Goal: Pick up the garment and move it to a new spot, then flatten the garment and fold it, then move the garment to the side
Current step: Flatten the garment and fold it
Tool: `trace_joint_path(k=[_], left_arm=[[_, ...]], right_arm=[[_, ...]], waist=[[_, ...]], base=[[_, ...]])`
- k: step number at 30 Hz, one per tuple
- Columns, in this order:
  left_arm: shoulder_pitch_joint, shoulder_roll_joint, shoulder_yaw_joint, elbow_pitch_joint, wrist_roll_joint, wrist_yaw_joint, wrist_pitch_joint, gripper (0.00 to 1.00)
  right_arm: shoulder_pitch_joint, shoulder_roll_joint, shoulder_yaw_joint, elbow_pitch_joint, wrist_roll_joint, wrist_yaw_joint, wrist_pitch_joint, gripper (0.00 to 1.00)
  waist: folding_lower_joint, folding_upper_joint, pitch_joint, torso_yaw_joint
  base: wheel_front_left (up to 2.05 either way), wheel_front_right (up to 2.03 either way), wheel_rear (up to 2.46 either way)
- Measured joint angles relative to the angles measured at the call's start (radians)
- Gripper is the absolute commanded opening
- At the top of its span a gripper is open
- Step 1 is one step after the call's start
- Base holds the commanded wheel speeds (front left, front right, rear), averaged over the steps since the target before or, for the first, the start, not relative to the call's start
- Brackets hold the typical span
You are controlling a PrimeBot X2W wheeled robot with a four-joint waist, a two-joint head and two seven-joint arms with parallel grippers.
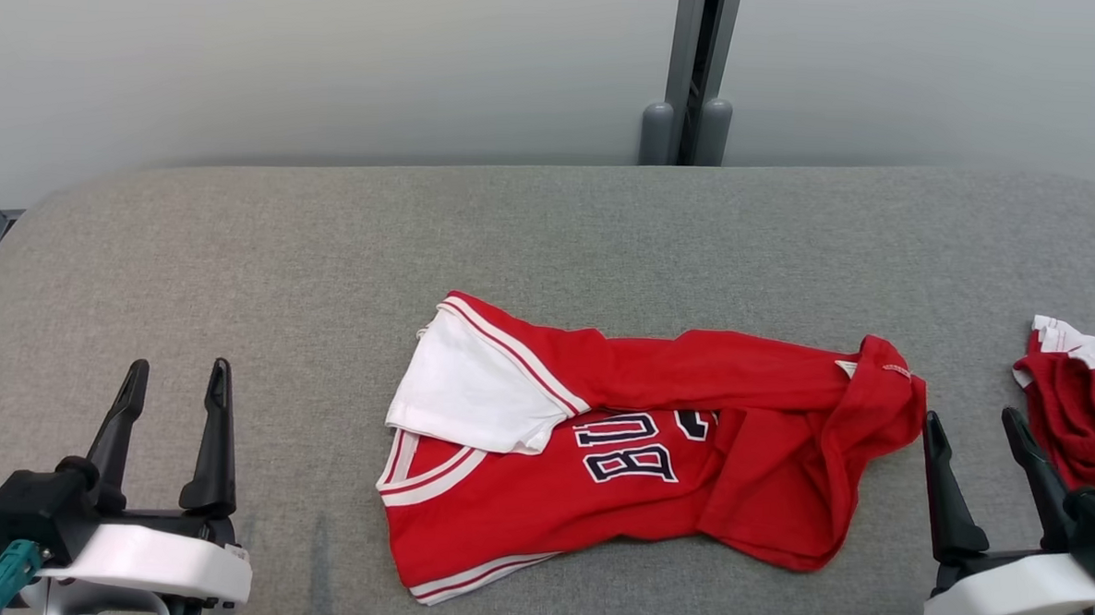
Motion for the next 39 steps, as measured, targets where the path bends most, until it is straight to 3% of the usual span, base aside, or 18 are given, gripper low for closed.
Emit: trace_joint_path(k=[5,10,20,21,22,23,29,36,39], left_arm=[[-0.005,-0.004,-0.01,-0.017,0.002,0.004,0.001,1.0],[-0.037,-0.013,-0.025,-0.025,0.009,0.002,0.0,1.0],[-0.085,-0.033,-0.041,0.012,0.009,-0.013,-0.018,1.0],[-0.086,-0.035,-0.042,0.016,0.009,-0.013,-0.019,1.0],[-0.089,-0.036,-0.043,0.018,0.009,-0.014,-0.02,1.0],[-0.093,-0.037,-0.044,0.019,0.01,-0.015,-0.022,1.0],[-0.107,-0.038,-0.047,0.025,0.016,-0.018,-0.026,1.0],[-0.107,-0.037,-0.044,0.028,0.016,-0.014,-0.03,1.0],[-0.106,-0.034,-0.044,0.025,0.016,-0.012,-0.03,1.0]], right_arm=[[-0.048,0.0,-0.005,0.037,-0.023,0.0,0.046,1.0],[-0.132,-0.014,0.023,0.135,-0.041,0.0,0.158,1.0],[-0.209,-0.019,0.071,0.267,-0.084,0.0,0.231,1.0],[-0.211,-0.017,0.056,0.272,-0.097,0.0,0.232,0.85],[-0.213,-0.016,0.042,0.277,-0.107,0.0,0.237,0.36],[-0.214,-0.016,0.029,0.277,-0.115,0.0,0.239,0.0],[-0.225,-0.007,0.014,0.207,-0.119,0.0,0.212,0.0],[-0.319,-0.001,0.141,0.089,-0.066,0.0,0.166,0.0],[-0.339,0.002,0.144,0.048,-0.032,0.0,0.147,0.0]], waist=[[0.0,0.0,0.021,0.014],[0.0,0.0,0.066,0.032],[0.0,0.0,0.156,0.069],[0.0,0.0,0.158,0.069],[0.0,0.0,0.16,0.068],[0.0,0.0,0.161,0.067],[0.0,0.0,0.159,0.062],[0.0,0.0,0.148,0.037],[0.0,0.0,0.144,0.02]], base=[[0.0,0.0,0.0],[0.0,0.0,0.0],[0.0,0.0,0.0],[0.0,0.0,0.0],[0.0,0.0,0.0],[0.0,0.0,0.0],[0.0,0.0,0.0],[0.0,0.0,0.0],[0.0,0.0,0.0]])
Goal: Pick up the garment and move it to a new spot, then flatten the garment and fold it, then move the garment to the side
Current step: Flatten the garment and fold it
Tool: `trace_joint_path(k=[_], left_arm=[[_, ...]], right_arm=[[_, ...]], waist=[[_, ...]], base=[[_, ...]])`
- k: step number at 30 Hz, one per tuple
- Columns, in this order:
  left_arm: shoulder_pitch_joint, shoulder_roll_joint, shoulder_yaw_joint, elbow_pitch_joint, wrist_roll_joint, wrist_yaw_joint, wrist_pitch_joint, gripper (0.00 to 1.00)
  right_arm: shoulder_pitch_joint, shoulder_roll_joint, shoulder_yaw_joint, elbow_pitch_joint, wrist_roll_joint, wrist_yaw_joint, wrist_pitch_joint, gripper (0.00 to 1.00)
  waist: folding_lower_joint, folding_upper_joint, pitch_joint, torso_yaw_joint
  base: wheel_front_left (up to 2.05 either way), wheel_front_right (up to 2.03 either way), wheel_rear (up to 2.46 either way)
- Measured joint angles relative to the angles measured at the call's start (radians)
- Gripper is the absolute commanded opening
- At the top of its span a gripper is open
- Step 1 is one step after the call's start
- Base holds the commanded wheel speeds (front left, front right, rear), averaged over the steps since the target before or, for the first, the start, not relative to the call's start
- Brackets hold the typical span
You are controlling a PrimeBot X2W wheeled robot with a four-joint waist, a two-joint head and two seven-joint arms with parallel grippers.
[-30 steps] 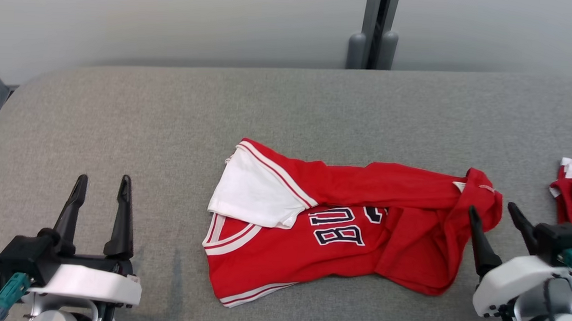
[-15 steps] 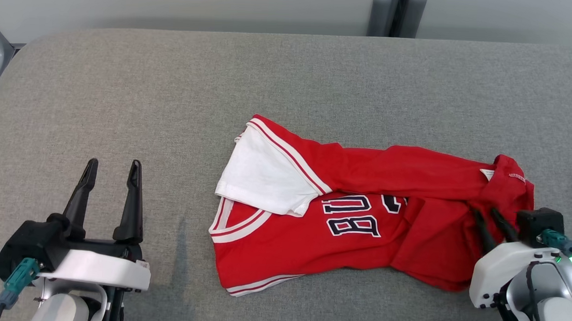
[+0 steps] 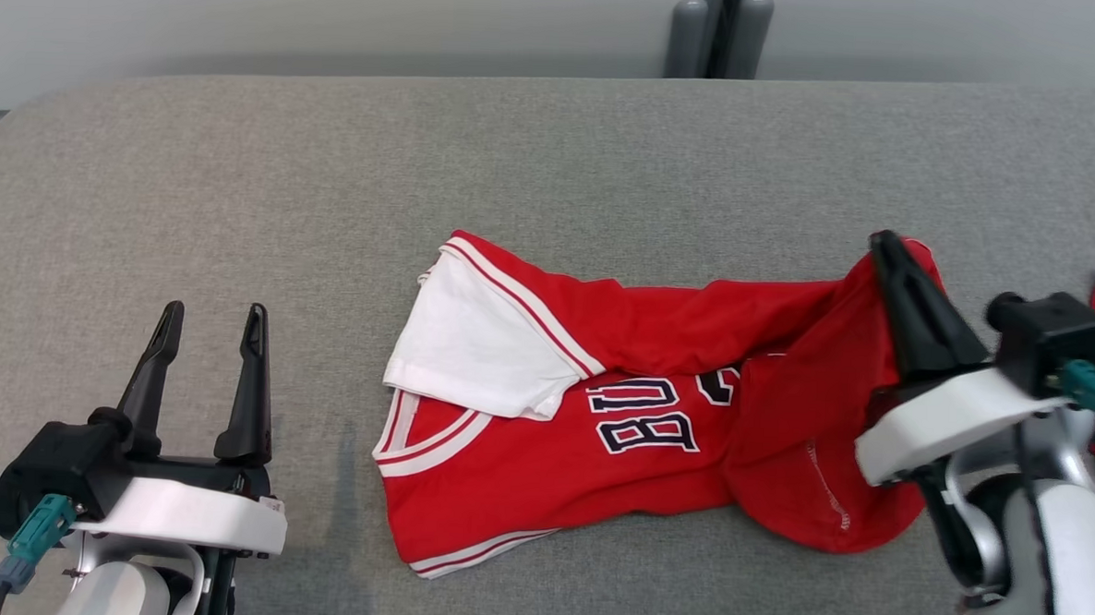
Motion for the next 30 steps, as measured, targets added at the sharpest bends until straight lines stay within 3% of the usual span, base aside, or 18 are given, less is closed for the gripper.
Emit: trace_joint_path(k=[5,11,16,21,22,24,25,30], left_arm=[[0.0,0.005,-0.002,-0.008,0.0,0.003,0.007,1.0],[0.0,0.013,-0.005,-0.019,0.0,0.003,0.014,1.0],[-0.003,0.02,-0.01,-0.029,0.001,0.004,0.023,1.0],[-0.009,0.024,-0.013,-0.037,0.002,0.007,0.03,1.0],[-0.009,0.025,-0.013,-0.038,0.002,0.008,0.03,1.0],[-0.009,0.028,-0.013,-0.04,0.002,0.011,0.03,1.0],[-0.009,0.028,-0.013,-0.041,0.002,0.012,0.03,1.0],[-0.007,0.026,-0.009,-0.042,0.002,0.022,0.025,1.0]], right_arm=[[0.074,0.001,-0.15,-0.009,0.098,0.0,-0.022,0.0],[0.167,0.001,-0.304,0.153,0.259,0.0,-0.081,0.0],[0.165,0.001,-0.338,0.354,0.334,0.0,-0.157,0.0],[0.122,0.002,-0.313,0.451,0.346,0.0,-0.219,0.0],[0.11,0.002,-0.309,0.46,0.337,0.0,-0.238,0.04],[0.089,0.002,-0.296,0.462,0.324,0.0,-0.276,0.64],[0.083,0.002,-0.291,0.458,0.302,0.0,-0.293,1.0],[0.068,0.0,-0.267,0.368,0.196,0.0,-0.343,1.0]], waist=[[0.0,0.0,0.0,-0.023],[0.0,0.0,0.016,-0.047],[0.0,0.0,0.028,-0.063],[0.0,0.0,0.034,-0.066],[0.0,0.0,0.034,-0.066],[0.0,0.0,0.035,-0.067],[0.0,0.0,0.034,-0.067],[0.0,0.0,0.018,-0.066]], base=[[0.0,0.0,0.0],[0.0,0.0,0.0],[0.0,0.0,0.0],[0.0,0.0,0.0],[0.0,0.0,0.0],[0.0,0.0,0.0],[0.0,0.0,0.0],[0.0,0.0,0.0]])
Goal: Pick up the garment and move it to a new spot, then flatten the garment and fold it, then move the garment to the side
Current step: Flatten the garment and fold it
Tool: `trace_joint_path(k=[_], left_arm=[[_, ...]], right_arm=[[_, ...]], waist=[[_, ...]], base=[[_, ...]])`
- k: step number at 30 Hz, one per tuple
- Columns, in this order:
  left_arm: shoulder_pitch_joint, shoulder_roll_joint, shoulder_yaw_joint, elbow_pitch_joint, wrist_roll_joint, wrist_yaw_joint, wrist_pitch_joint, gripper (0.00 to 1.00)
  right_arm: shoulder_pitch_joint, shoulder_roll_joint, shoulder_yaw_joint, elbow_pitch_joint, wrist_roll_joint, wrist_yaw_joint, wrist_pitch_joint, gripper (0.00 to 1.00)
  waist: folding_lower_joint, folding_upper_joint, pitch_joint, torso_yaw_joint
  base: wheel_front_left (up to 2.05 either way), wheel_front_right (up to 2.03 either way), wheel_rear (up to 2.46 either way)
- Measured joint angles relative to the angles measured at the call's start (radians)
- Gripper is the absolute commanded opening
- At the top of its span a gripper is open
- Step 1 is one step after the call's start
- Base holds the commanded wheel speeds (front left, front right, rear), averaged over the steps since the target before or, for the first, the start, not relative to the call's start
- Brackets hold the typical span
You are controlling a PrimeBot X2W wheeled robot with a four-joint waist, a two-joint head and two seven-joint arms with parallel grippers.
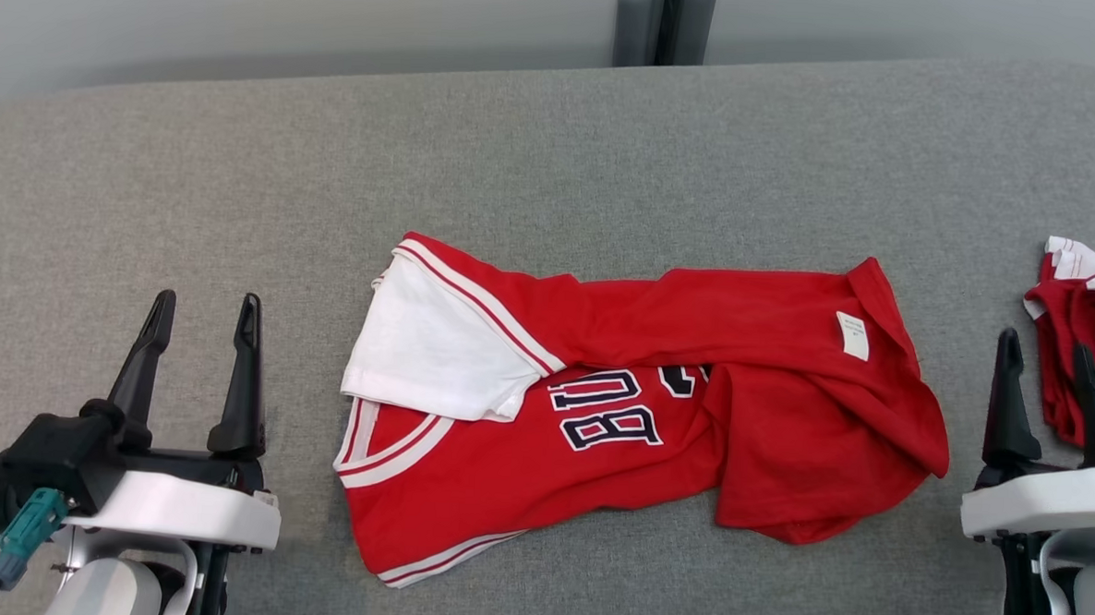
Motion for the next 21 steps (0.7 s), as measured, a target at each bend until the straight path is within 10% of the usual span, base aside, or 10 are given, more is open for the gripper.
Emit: trace_joint_path(k=[21], left_arm=[[0.095,0.0,-0.032,-0.003,-0.002,0.025,0.018,1.0]], right_arm=[[0.234,-0.002,0.175,-0.405,-0.16,0.0,0.148,1.0]], waist=[[0.0,0.0,-0.134,-0.004]], base=[[0.0,0.0,0.0]])
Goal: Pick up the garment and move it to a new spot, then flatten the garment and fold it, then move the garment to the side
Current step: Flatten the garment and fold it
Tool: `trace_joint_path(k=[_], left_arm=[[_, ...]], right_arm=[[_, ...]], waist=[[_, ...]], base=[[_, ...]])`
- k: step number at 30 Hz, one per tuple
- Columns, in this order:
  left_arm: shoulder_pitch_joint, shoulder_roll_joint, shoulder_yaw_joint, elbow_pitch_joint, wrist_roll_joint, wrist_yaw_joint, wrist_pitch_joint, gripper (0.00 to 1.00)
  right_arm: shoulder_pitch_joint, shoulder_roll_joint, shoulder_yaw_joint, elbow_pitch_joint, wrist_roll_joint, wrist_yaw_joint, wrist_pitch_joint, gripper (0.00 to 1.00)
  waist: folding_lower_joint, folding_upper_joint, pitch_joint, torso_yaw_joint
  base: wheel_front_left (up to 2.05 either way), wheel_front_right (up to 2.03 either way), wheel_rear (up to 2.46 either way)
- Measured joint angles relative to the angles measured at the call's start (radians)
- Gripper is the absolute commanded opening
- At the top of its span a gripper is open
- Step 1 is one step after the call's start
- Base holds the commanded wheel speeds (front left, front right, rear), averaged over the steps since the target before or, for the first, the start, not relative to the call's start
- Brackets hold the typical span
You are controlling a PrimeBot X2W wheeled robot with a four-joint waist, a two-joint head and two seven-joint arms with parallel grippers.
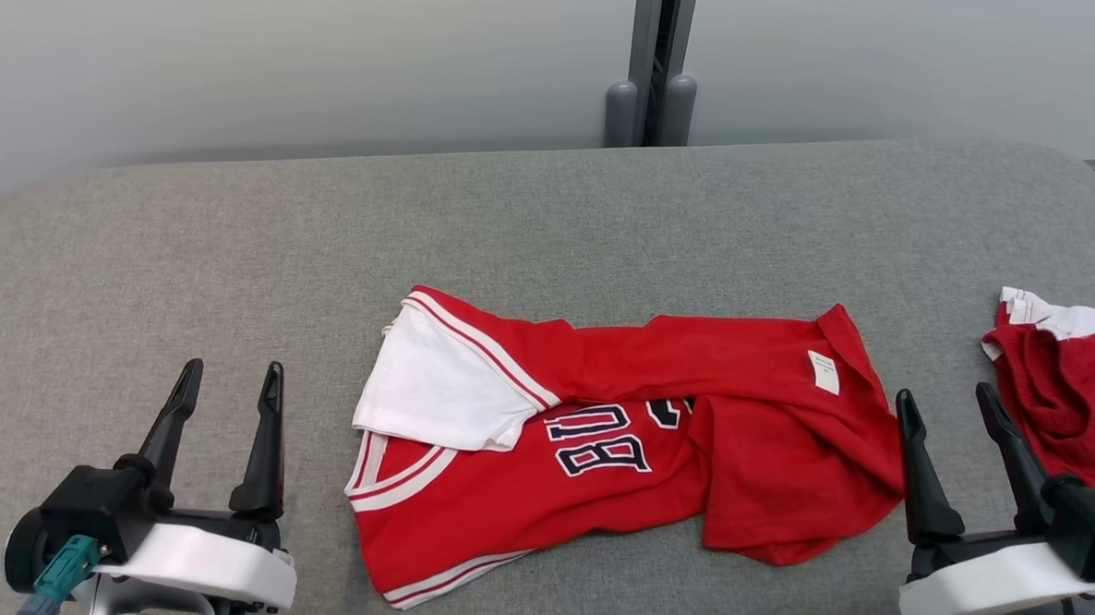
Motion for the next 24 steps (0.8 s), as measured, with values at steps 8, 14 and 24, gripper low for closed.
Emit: trace_joint_path(k=[8,14,24], left_arm=[[0.001,0.002,-0.011,-0.003,-0.003,0.0,0.006,1.0],[0.0,0.004,-0.012,-0.003,-0.007,-0.001,0.006,1.0],[-0.071,0.01,-0.048,0.006,-0.01,-0.034,0.053,1.0]], right_arm=[[0.013,0.002,-0.008,-0.021,0.005,0.0,0.01,1.0],[0.013,0.002,-0.016,-0.023,0.015,0.0,0.01,1.0],[0.001,0.003,-0.006,-0.023,0.04,0.0,0.007,1.0]], waist=[[0.0,0.0,-0.001,0.002],[0.0,0.0,0.007,0.008],[0.0,0.0,0.034,0.001]], base=[[0.0,0.0,0.0],[0.0,0.0,0.0],[0.0,0.0,0.0]])
